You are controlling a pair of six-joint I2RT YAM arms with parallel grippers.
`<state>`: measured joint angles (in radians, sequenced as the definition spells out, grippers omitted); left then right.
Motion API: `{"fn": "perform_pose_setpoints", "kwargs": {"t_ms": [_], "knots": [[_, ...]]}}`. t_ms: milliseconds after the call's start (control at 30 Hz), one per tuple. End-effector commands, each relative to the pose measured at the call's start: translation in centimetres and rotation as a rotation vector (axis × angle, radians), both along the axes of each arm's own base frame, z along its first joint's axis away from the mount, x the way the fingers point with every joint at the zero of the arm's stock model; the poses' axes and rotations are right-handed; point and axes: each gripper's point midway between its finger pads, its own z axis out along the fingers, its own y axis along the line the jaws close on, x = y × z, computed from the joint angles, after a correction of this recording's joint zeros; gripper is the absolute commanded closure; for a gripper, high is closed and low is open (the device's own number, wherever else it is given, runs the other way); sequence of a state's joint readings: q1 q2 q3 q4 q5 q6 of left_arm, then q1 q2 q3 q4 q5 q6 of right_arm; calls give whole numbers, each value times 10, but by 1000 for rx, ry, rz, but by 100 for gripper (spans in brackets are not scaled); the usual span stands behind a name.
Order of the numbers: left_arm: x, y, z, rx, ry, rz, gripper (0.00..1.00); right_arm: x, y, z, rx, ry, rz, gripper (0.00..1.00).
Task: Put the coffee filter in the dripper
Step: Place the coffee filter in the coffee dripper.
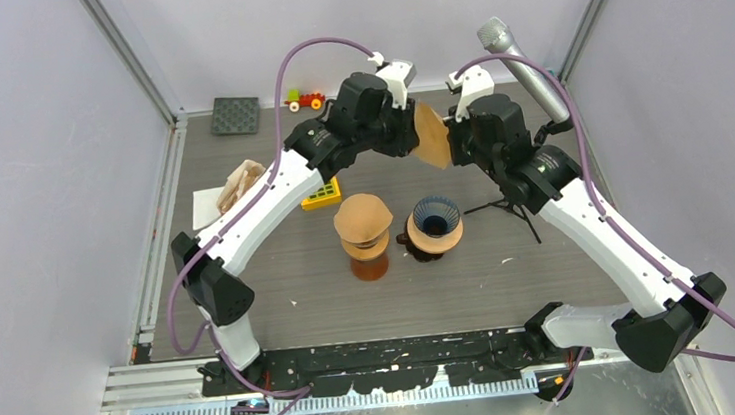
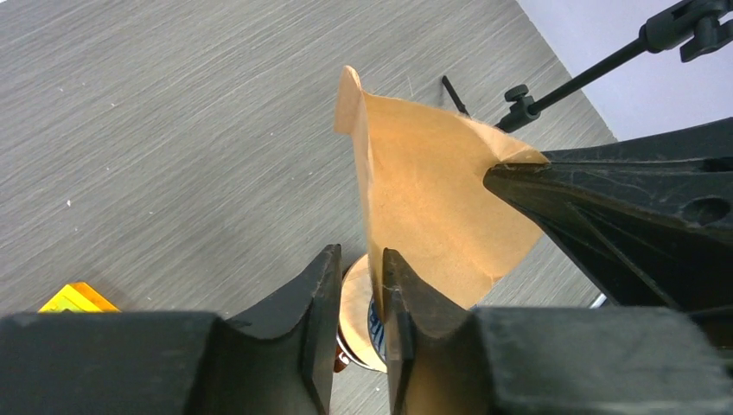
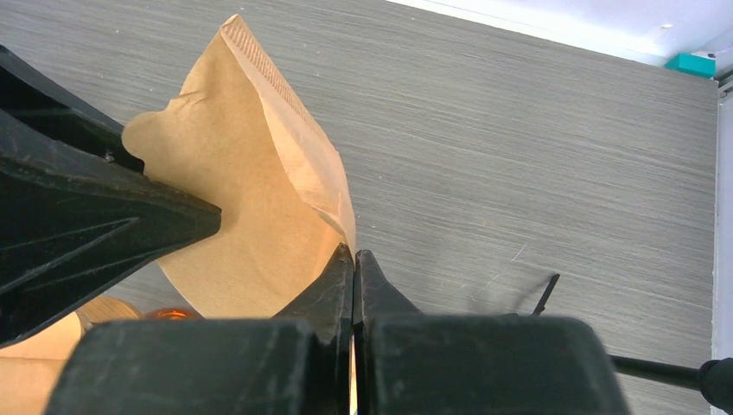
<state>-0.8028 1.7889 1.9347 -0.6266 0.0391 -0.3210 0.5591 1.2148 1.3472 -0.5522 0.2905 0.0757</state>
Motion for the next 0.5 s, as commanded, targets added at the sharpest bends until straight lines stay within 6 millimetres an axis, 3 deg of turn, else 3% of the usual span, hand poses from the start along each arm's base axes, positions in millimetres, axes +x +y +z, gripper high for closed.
{"fn": "perform_pose_setpoints", "kwargs": {"t_ms": [0,233,467], "knots": [[-7,9,32,-44,-71,-10,69,-4,-3,20,10,-78,16,100],[-23,20,41,-83,-96,-128,39,-21,-4,19,-16,-79,124,100],[-38,67,48,-135,-162,-198,23,-61,4,3,-124,34,358,100]]}}
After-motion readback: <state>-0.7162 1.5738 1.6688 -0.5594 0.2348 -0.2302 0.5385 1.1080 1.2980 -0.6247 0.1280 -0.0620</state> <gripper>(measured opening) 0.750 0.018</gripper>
